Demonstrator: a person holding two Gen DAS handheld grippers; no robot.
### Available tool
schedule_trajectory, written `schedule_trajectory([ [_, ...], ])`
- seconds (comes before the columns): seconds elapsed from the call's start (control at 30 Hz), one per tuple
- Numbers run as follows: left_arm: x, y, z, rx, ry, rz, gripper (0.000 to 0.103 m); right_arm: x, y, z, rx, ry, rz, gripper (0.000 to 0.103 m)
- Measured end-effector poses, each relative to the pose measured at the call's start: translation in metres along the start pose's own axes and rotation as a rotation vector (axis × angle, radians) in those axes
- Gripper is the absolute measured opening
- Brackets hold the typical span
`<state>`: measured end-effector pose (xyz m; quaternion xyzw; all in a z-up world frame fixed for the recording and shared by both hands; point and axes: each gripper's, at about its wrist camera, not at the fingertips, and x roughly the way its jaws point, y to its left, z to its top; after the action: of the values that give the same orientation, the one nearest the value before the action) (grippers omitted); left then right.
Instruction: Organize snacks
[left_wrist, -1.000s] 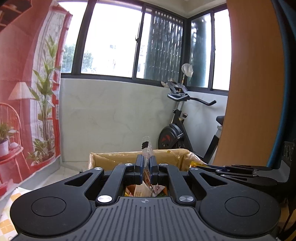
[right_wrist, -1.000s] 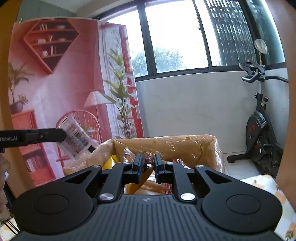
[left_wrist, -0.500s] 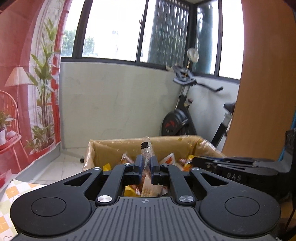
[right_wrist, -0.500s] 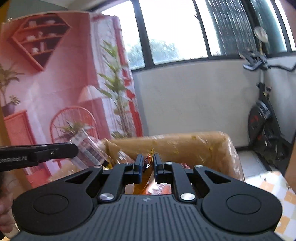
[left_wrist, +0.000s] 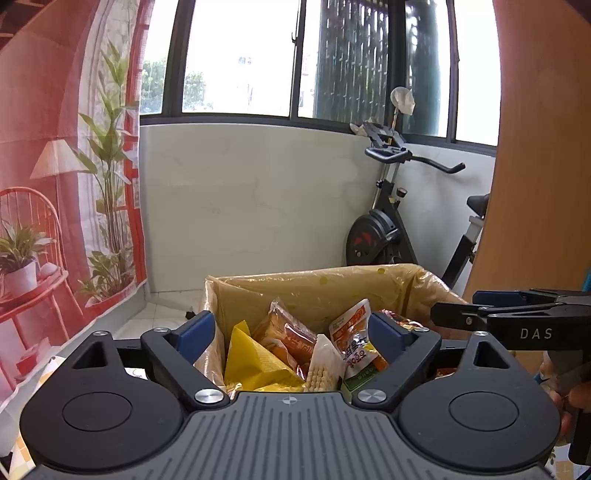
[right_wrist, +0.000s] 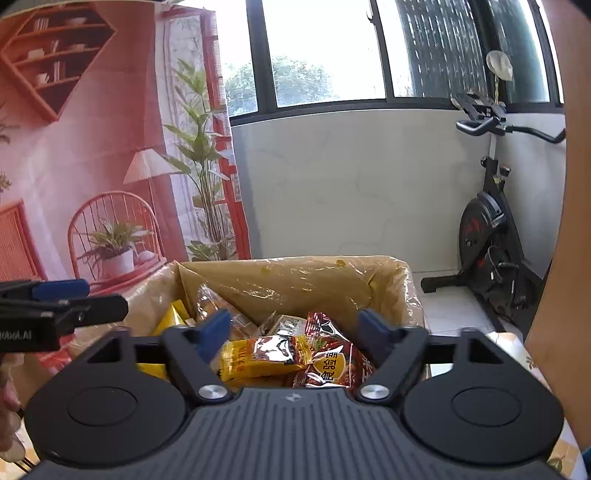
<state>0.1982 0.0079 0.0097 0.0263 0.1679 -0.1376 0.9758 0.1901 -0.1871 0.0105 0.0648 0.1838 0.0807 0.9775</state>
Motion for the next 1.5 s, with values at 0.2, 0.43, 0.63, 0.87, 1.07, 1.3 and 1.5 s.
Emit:
schedule_trajectory([
  [0.2, -0.021, -0.001, 0.005, -0.003, -0.014, 0.053, 0.095, -0.02, 0.007, 0.004, 0.004, 0.012, -0.006, 0.097],
  [0.43, -0.04, -0.001, 0.011, -0.006, -0.017, 0.109, 0.097, -0.042, 0.018, 0.005, 0.003, 0.015, -0.074, 0.103],
  [0.63, -0.063, -0.006, 0.017, -0.009, -0.057, 0.13, 0.097, -0.065, 0.023, 0.007, 0.011, 0.001, -0.08, 0.103],
  [0.87, -0.086, -0.014, 0.025, -0.007, -0.061, 0.129, 0.097, -0.094, 0.029, 0.011, 0.029, -0.012, -0.081, 0.103],
  [1.07, -0.108, -0.018, 0.026, -0.02, -0.082, 0.129, 0.097, -0.122, 0.039, 0.018, 0.022, -0.039, -0.072, 0.103],
  [1.3, -0.121, -0.023, 0.019, -0.036, -0.085, 0.119, 0.097, -0.144, 0.048, 0.019, -0.003, -0.059, -0.074, 0.103],
  [1.5, -0.127, -0.026, 0.014, -0.038, -0.09, 0.132, 0.097, -0.148, 0.055, 0.015, -0.021, -0.054, -0.076, 0.103],
])
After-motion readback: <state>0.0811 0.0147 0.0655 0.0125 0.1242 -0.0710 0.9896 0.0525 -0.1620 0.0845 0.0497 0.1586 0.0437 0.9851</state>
